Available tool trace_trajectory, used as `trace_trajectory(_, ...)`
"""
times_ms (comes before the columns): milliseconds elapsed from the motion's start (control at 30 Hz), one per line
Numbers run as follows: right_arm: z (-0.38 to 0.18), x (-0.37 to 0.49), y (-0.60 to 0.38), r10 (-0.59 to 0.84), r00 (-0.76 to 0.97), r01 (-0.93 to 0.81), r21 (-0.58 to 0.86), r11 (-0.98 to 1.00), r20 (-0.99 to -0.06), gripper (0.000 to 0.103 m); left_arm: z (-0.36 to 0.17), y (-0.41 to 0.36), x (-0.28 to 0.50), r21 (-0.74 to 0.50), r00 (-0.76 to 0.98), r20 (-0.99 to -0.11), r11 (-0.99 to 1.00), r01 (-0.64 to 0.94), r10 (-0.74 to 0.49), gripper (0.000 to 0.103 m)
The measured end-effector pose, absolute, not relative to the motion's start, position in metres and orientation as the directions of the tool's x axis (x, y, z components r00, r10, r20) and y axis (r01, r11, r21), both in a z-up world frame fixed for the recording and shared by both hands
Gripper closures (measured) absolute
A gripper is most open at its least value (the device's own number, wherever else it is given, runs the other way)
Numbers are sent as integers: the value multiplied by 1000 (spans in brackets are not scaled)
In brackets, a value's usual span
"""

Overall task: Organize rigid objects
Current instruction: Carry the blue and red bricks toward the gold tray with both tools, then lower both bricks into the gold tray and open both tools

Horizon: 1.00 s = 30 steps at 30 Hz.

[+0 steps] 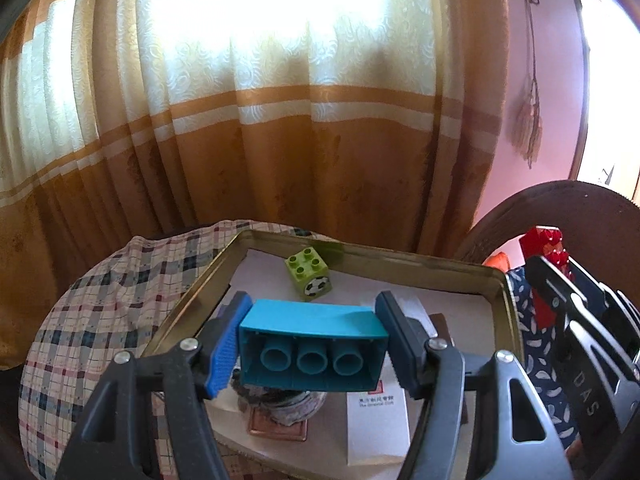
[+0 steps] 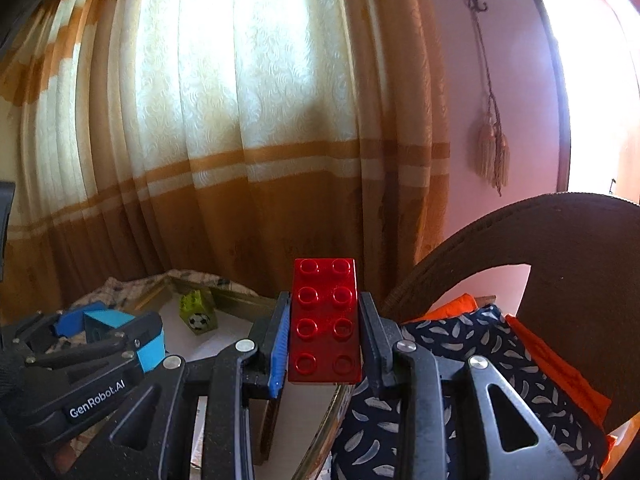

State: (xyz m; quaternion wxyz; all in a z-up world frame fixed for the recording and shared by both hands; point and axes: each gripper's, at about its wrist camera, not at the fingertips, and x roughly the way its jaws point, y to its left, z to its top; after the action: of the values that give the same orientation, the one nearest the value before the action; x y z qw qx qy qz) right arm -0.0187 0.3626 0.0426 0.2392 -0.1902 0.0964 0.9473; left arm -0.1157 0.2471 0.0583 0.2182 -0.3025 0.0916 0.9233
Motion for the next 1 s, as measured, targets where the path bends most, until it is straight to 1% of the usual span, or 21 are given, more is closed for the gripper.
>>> trace_trajectory(267, 34, -29, 369, 411, -801, -492, 87, -866, -435, 69, 47, 257, -125, 42, -704, -625, -886, -462, 337, 39)
trace_trajectory(433, 30, -39, 373, 385, -794, -476, 89, -875, -471, 69, 43, 262, -134, 40, -690, -647, -889, -457, 326, 39)
trace_trajectory(700, 19, -56, 378, 330, -774, -449, 100, -888, -540, 69, 34, 270, -151, 80, -684, -678, -898, -434, 270, 39)
trace_trajectory(867, 15, -65, 382, 322, -764, -450, 105, -887, -560, 69, 26, 271, -161, 110, -682, -696, -906, -409, 223, 39)
trace_trajectory(1000, 11, -68, 384, 311, -757, -452, 117, -884, -575, 69, 19, 269, -167, 102, -666, -714, -909, -403, 215, 39)
